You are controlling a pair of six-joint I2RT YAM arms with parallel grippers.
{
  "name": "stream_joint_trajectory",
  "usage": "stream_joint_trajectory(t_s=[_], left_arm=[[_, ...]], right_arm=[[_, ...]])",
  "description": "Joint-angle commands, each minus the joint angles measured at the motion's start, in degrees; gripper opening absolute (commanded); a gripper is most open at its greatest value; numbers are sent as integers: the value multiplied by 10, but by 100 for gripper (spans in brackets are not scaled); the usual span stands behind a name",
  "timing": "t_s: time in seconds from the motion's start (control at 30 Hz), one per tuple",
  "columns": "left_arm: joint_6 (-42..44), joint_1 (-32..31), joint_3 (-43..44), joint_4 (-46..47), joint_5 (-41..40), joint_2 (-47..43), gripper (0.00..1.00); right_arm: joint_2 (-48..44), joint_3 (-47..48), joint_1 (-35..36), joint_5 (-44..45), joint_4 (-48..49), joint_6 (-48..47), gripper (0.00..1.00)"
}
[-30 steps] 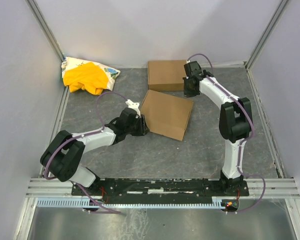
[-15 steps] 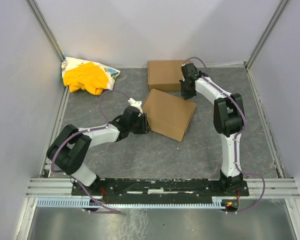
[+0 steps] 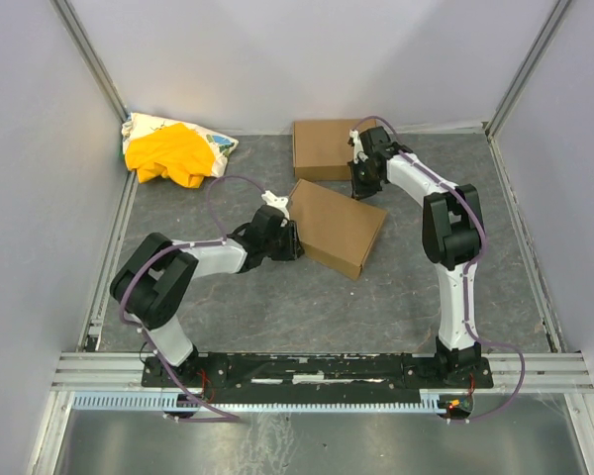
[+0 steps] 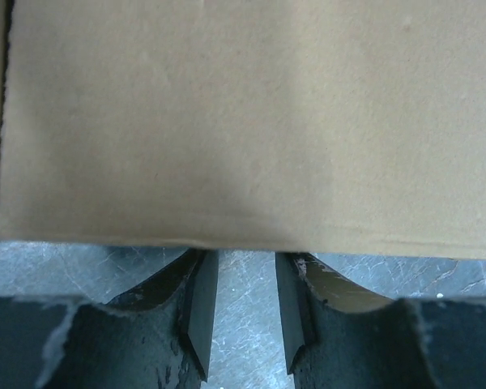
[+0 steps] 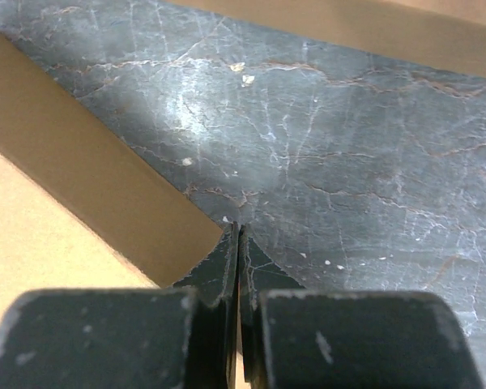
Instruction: Fold the paper box
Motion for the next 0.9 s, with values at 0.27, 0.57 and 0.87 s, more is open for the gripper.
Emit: stream_joint_trajectory(t_s=[0.27,0.57,0.87], left_arm=[[-50,-39,-94,290,-104,-26,41],[-17,-79,-138,195,-123,-174,46],[-36,-140,-132,99,-34,-255,45]], right_arm=[[-14,-65,55,-101,-1,-10,2],[-19,-53,44,-25,-9,21,2],[-13,-37,42,-48,-24,36,1]])
